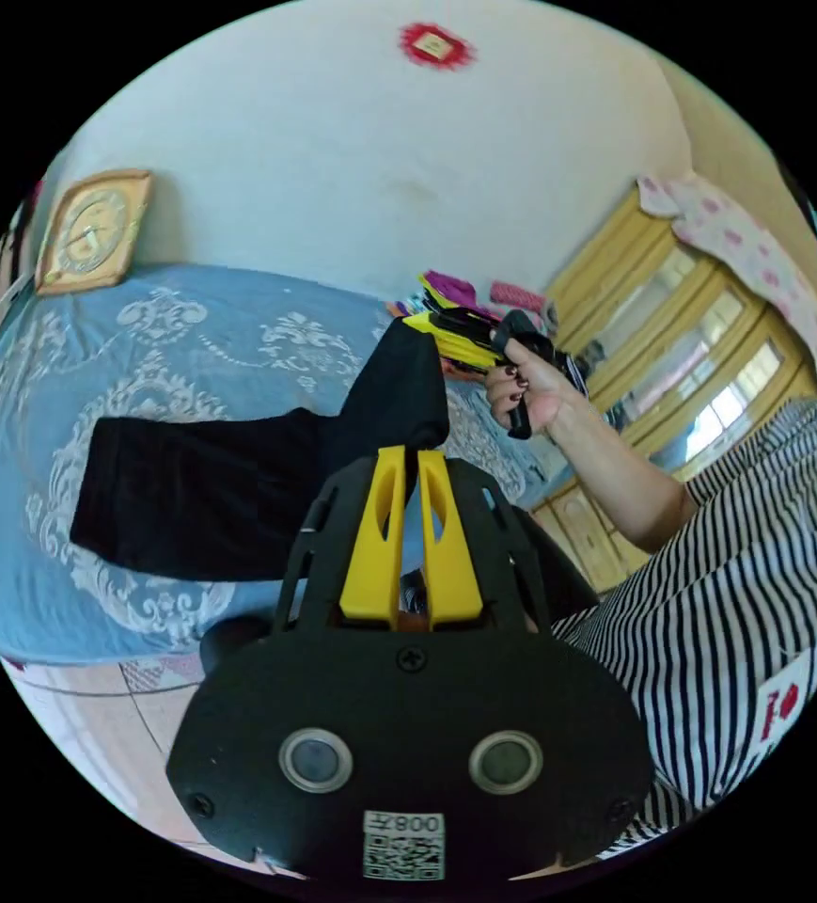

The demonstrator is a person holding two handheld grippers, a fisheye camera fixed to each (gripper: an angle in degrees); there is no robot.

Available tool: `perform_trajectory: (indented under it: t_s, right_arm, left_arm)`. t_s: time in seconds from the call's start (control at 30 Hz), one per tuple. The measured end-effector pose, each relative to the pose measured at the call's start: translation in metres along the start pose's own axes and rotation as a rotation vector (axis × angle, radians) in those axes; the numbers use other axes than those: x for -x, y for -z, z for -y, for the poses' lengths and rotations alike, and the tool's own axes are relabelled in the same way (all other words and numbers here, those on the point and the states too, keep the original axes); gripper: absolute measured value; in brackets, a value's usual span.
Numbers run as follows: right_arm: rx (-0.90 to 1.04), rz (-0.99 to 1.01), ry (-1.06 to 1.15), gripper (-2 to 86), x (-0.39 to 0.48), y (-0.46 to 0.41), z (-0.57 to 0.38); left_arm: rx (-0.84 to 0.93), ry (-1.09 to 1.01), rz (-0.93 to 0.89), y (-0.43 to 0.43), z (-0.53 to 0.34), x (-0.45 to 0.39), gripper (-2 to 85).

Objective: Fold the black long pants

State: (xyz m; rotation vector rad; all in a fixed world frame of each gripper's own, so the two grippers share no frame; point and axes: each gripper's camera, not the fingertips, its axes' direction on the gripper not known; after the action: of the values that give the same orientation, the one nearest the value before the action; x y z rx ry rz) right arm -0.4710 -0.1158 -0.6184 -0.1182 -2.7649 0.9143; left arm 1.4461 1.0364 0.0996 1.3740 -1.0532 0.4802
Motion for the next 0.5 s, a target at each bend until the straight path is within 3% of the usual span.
perform_trajectory:
  t_s: [0.23, 0.5]
  right_arm:
    - [0.174, -0.045, 0.050, 2.5, 0.072, -0.123, 0.066]
    - [0.276, -0.143, -0.014, 2.5, 0.106, -0.217, 0.118]
  left_arm:
    - [-0.128, 0.269, 0.041, 0.099, -0.116, 0.187, 2.6]
    - [-0.128, 0.489, 0.049, 0.134, -0.224, 0.359, 2.6]
